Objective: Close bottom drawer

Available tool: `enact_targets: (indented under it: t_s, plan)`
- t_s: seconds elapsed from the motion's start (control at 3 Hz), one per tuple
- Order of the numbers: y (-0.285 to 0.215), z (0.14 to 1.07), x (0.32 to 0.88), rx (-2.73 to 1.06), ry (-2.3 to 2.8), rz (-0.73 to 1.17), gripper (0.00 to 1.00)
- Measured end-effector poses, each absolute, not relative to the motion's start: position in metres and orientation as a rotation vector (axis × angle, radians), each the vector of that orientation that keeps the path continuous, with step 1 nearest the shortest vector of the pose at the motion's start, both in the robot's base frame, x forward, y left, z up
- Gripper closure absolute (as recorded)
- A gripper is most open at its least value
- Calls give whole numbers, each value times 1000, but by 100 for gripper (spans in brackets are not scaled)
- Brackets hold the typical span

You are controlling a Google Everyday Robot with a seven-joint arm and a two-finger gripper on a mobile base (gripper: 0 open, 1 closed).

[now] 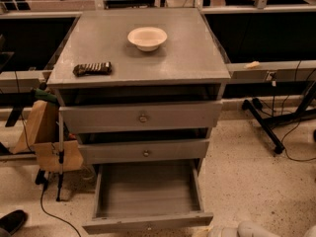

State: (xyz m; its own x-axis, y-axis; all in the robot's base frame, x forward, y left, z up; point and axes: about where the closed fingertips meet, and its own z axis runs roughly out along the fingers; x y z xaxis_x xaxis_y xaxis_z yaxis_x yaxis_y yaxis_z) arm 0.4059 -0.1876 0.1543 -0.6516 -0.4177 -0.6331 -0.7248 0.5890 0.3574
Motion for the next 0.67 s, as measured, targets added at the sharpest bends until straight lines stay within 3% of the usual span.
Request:
enact_targets:
  t_s: [0.33, 0.67]
  plan:
    - [-186, 133, 448, -922, 2292, 804, 100]
    - [-181, 134, 463, -934, 2254, 803, 100]
